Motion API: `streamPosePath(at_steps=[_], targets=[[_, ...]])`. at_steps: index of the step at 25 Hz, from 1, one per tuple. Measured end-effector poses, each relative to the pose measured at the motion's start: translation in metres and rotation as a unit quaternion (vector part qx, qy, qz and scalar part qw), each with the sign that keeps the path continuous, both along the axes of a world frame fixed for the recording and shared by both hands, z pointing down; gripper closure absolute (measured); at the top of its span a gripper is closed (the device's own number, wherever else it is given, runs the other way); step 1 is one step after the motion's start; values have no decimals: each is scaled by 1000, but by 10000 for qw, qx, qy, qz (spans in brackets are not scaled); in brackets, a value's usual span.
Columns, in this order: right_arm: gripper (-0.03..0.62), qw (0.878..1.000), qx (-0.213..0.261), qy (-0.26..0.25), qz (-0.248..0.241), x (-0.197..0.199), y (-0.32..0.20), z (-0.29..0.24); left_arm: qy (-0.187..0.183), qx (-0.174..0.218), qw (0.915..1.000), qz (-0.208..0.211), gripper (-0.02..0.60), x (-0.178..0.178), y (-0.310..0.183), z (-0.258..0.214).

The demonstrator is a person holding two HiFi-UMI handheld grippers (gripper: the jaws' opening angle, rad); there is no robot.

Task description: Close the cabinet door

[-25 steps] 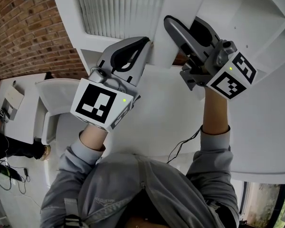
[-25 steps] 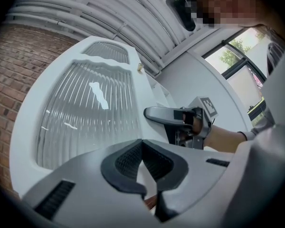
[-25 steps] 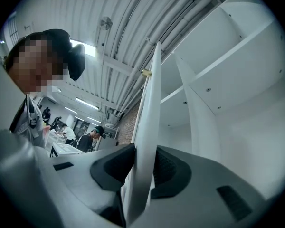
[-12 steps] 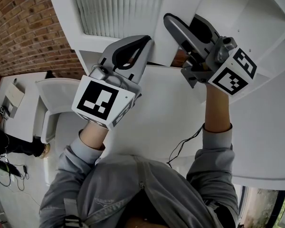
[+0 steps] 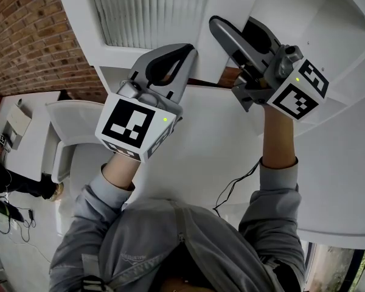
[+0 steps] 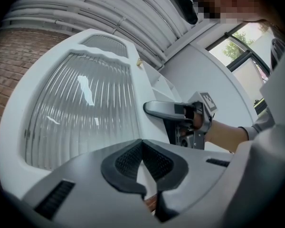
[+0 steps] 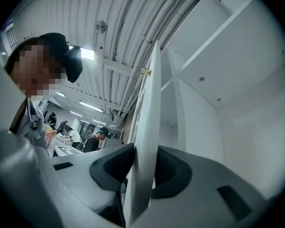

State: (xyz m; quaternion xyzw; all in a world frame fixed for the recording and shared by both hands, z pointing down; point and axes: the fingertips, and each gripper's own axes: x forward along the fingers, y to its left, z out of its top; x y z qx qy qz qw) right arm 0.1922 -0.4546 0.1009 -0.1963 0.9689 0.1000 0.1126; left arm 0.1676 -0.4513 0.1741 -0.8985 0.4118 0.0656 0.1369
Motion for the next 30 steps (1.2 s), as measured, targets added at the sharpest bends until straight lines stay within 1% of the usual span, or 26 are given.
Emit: streamPosePath(at_steps=[7,13,19,25,30], targets=[[467,10000,-56,-51,-29,3,-8,-1,65,-39,9999,-151,575,0,-10,0],[451,9999,7,-78,125,6,-10,1,81,-36,9996,-271,575,1,-13,0],[439,9995,40,-55,298,13,-14,3,95,-34,9996,-270,575,3,-15,0],[439,9994,66,-101,327,16,-14,4,80,-52,9996,-251,575,3,-17,1],[436,9982,122,-225,550,23,-15,7,73,-41,9997,-246,575,4,-17,1]])
